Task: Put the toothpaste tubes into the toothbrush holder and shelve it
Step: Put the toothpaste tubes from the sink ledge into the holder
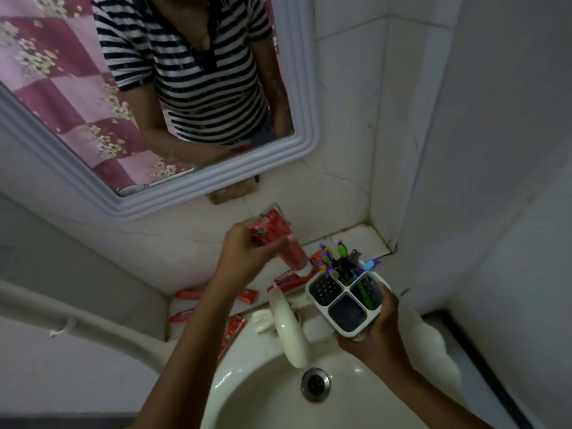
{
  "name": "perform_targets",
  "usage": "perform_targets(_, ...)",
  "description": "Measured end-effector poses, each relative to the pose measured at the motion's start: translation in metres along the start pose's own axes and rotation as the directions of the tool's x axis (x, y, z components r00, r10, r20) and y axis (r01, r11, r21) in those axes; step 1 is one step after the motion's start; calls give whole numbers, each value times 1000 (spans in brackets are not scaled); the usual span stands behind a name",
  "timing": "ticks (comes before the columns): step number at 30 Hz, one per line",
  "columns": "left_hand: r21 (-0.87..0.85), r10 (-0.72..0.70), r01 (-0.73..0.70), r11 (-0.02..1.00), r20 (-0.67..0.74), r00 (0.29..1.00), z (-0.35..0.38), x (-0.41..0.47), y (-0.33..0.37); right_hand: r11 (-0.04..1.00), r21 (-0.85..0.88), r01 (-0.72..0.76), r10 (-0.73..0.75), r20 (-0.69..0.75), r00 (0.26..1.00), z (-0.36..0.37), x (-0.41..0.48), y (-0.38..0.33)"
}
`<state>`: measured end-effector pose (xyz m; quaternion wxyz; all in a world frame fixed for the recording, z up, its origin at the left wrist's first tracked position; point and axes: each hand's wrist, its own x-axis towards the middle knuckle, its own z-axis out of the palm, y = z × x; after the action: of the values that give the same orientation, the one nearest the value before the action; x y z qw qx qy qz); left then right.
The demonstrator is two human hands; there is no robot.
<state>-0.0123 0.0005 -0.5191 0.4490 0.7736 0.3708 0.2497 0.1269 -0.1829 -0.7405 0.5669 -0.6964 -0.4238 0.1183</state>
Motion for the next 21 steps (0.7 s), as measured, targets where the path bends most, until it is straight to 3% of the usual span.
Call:
perform_targets(5,152,-50,12,988,252,966,37,4,-15,999,23,27,-27,3,1000,-3,-1,-2)
perform_targets(8,127,-56,20,992,288,956,45,5,-22,1000,17,17,-17,21,1000,-3,-2,1)
perform_targets(11,43,-94,86,995,226,970,38,13,-29,999,36,-11,10,28,1000,-3,-2,2)
perform_targets(15,405,-133,79,911,107,985,34,34,-78,999,14,-47,46,45,998,-1,-1,10)
perform_targets(18,605,-319,135,785,208,925,43,50,-121,997,29,-71,70,46,996,1,-2,14)
perform_targets(21,724,-360,35,689,300,884,52,62,-139,998,36,-55,53,49,997,4,-3,18)
